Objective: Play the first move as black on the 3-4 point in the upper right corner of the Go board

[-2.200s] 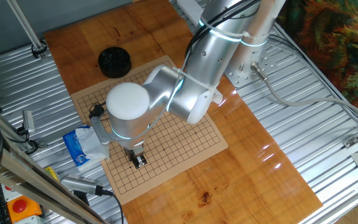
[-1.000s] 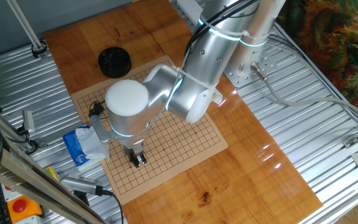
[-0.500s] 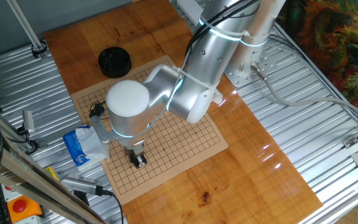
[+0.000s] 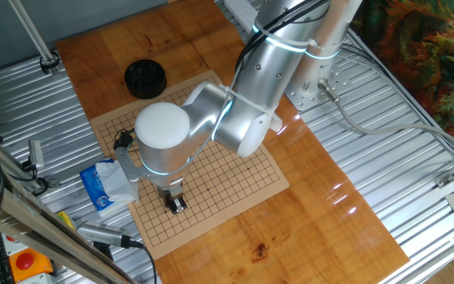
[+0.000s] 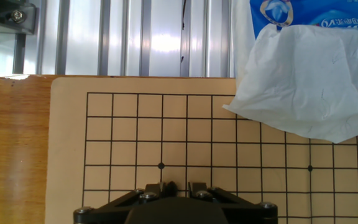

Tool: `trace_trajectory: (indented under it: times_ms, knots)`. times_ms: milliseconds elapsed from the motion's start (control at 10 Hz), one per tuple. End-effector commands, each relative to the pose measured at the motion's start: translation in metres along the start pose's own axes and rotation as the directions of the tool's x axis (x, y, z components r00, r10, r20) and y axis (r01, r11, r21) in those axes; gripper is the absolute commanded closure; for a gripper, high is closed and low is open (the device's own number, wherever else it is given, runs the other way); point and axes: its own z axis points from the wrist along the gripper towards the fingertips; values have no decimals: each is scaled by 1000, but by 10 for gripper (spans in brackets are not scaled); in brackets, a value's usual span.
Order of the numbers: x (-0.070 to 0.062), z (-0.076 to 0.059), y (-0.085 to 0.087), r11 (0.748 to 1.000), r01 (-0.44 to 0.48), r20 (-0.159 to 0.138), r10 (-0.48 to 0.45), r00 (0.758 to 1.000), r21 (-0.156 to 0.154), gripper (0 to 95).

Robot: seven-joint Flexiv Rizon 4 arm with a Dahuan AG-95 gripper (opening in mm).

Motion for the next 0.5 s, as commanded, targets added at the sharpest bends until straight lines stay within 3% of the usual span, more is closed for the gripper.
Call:
trace_trajectory:
  times_ms: [100, 500]
  knots:
    - [0, 0, 1, 1000, -2, 2, 2, 1000, -1, 760]
    - [0, 1, 3, 1000, -5, 4, 5, 1000, -3, 760]
